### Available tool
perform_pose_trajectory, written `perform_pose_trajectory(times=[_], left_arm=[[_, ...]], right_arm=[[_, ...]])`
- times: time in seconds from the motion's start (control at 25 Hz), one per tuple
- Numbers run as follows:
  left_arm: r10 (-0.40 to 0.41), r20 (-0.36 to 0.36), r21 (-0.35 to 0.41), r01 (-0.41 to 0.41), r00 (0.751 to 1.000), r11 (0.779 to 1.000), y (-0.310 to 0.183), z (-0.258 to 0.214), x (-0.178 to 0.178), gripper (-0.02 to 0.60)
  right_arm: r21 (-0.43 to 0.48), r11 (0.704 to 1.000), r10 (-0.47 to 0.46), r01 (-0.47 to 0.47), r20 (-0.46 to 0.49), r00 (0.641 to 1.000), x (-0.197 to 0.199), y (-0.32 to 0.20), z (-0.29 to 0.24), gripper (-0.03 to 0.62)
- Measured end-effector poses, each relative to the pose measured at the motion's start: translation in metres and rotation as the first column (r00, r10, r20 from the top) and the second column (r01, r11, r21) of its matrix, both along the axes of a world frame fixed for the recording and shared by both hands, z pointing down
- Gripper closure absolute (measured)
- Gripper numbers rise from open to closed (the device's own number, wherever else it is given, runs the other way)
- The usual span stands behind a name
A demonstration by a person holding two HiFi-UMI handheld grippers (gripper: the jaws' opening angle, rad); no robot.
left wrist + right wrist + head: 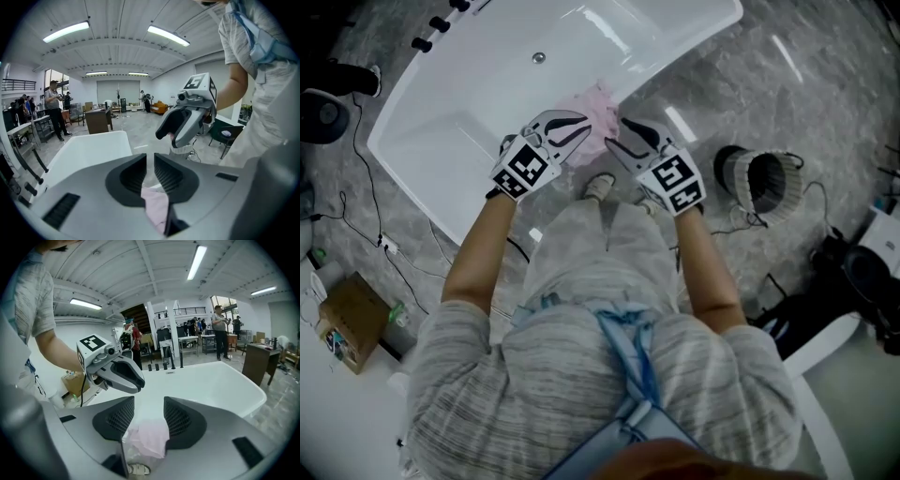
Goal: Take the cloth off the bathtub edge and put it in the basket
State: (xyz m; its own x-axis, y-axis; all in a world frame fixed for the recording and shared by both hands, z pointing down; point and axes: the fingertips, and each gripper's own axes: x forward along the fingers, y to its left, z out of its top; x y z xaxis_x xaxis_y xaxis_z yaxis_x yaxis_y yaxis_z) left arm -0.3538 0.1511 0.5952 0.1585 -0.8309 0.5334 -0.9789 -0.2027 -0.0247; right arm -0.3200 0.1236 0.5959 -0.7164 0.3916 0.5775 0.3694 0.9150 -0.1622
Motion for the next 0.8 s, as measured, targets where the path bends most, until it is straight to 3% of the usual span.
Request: perform_pose_trajectory(times=[0.16, 0.28, 0.52, 0.68, 0.8], left_arm=[[0.064, -0.013, -0.083, -0.065, 0.998, 0.994, 0.010, 0.030, 0.002, 0.508], [0.145, -0.017, -0.153, -0.146, 0.989, 0.977, 0.018, 0.055, 0.008, 0.442], [0.283, -0.021, -0.298, -0.276, 0.959, 0.914, 0.031, 0.094, -0.002, 0.330], [0.379, -0.053, -0.392, -0.368, 0.924, 0.843, 0.041, 0.117, 0.001, 0.242], [0.425, -0.064, -0.428, -0.409, 0.903, 0.806, 0.044, 0.131, 0.001, 0.197]], right_arm=[[-0.051, 0.999, -0.019, 0.016, -0.047, 0.999, -0.004, 0.016, 0.018, 0.404], [-0.042, 0.999, -0.027, 0.023, -0.094, 0.995, -0.003, 0.021, 0.039, 0.390], [-0.011, 0.999, -0.035, 0.033, -0.169, 0.985, -0.001, 0.029, 0.073, 0.336], [-0.001, 1.000, -0.031, 0.031, -0.196, 0.980, 0.002, 0.033, 0.091, 0.280], [0.016, 1.000, -0.022, 0.026, -0.212, 0.977, 0.001, 0.035, 0.106, 0.223]])
